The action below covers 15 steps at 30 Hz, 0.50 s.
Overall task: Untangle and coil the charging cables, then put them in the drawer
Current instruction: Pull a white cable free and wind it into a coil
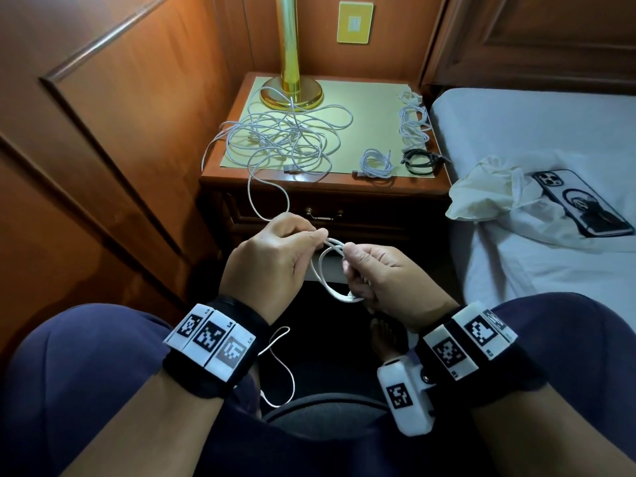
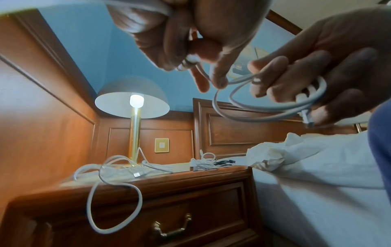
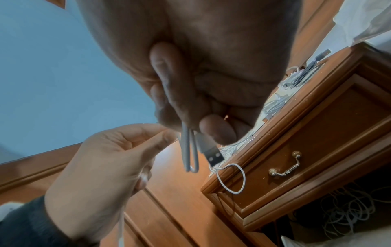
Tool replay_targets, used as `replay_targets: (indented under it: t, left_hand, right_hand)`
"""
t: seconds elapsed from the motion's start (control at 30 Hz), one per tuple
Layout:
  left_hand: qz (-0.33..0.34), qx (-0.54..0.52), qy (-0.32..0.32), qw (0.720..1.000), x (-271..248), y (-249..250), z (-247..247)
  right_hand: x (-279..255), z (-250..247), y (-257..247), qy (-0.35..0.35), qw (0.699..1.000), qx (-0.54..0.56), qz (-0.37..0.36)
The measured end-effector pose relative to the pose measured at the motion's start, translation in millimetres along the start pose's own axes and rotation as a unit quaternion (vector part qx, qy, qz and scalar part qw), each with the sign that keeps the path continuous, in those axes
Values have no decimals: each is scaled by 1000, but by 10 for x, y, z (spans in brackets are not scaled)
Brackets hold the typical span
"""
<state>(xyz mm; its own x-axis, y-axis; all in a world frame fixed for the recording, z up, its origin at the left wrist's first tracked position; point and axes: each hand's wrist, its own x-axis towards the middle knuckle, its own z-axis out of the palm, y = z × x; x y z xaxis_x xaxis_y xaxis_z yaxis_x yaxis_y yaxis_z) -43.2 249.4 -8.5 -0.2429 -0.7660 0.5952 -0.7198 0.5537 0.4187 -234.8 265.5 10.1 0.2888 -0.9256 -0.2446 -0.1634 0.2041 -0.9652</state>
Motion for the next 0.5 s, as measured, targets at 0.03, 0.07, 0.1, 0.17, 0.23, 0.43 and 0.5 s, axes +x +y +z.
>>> replay_targets:
  t: [0.03,0.07,0.1,0.17,0.23,0.43,0.5]
  left_hand:
    - [-1,-13,14,1000,8,2,4]
    - [-7,-38,29,999,16,8,12]
    - [-24,-67,37,997,21,15,20]
    - [-100,-117,7,988,16,25,40]
    - [-176,-150,-72,970,-10,44,69]
    - [-146,-162,-121,968,-25,38,97]
    - [-122,-152,-110,975,-18,1,91]
  right_hand:
    - [4,4,14,-4,1000,1,-10]
    - [3,10,19,-4,1000,11,-16]
    - [2,13,17,-2,999,25,-19]
    - [1,13,-3,2,998,66,-24]
    - [2,9,-23,6,995,101,-27]
    - [18,-4,11,5,997,78,-23]
    - [27,-22,-1,14,997,77,-12]
